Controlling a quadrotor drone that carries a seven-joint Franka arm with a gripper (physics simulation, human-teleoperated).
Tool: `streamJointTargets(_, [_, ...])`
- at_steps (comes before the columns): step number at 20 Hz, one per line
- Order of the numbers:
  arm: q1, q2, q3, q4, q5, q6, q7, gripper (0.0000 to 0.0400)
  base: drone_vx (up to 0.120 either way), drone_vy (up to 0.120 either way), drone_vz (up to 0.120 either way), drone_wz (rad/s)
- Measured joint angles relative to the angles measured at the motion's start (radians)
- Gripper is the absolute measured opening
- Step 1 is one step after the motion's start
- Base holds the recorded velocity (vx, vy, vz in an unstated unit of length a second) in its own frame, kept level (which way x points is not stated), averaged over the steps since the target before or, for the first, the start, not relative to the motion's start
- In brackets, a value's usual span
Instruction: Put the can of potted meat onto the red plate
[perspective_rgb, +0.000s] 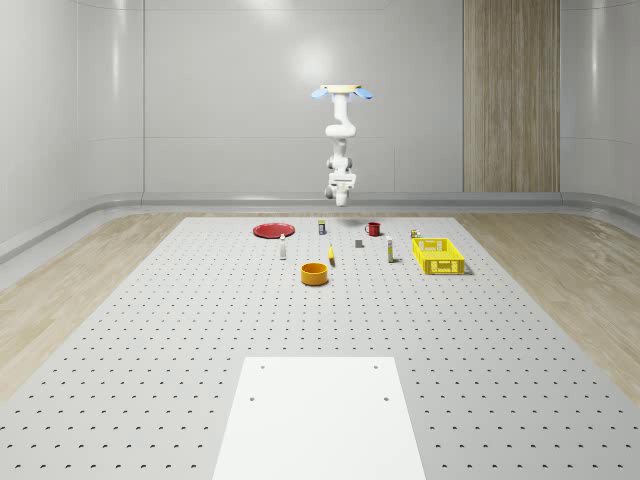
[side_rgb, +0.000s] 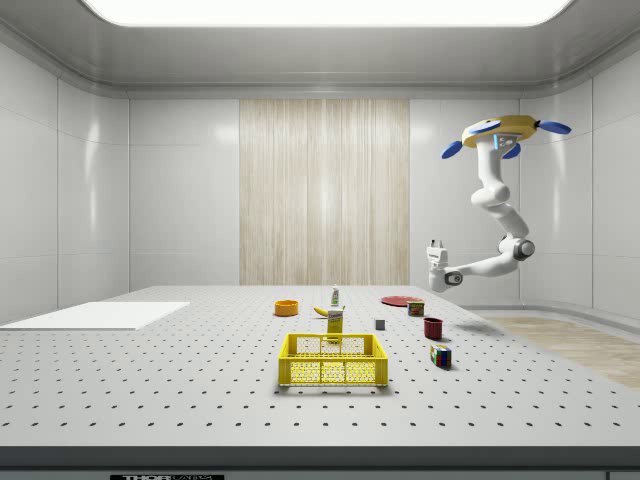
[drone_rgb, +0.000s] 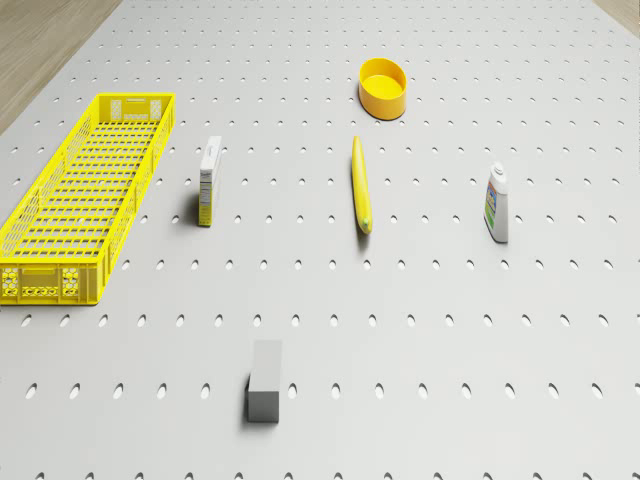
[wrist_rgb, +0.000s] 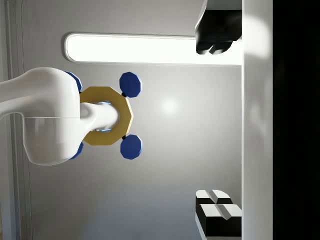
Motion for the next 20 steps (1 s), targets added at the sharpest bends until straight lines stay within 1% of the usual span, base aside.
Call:
streamJointTargets(7, [-0.016,-0.005,0.053,-0.008,-0.074,0.006,0.01,0.04,0.12,-0.12,0.0,0.0])
streamJointTargets(12, [-0.047,-0.012,0.152,-0.029,-0.214,0.013,0.029,0.04,0.12,-0.12,0.0,0.0])
streamJointTargets(15, [-0.082,-0.022,0.259,-0.068,-0.368,0.02,0.052,0.04,0.12,-0.12,0.0,0.0])
streamJointTargets(16, [-0.098,-0.027,0.305,-0.09,-0.436,0.024,0.063,0.04,0.0,-0.12,0.0,0.0])
streamJointTargets(18, [-0.137,-0.042,0.414,-0.155,-0.6,0.032,0.093,0.04,0.0,-0.12,0.0,0.0])
streamJointTargets(20, [-0.187,-0.064,0.538,-0.252,-0.8,0.041,0.137,0.04,0.0,-0.12,-0.04,0.0])
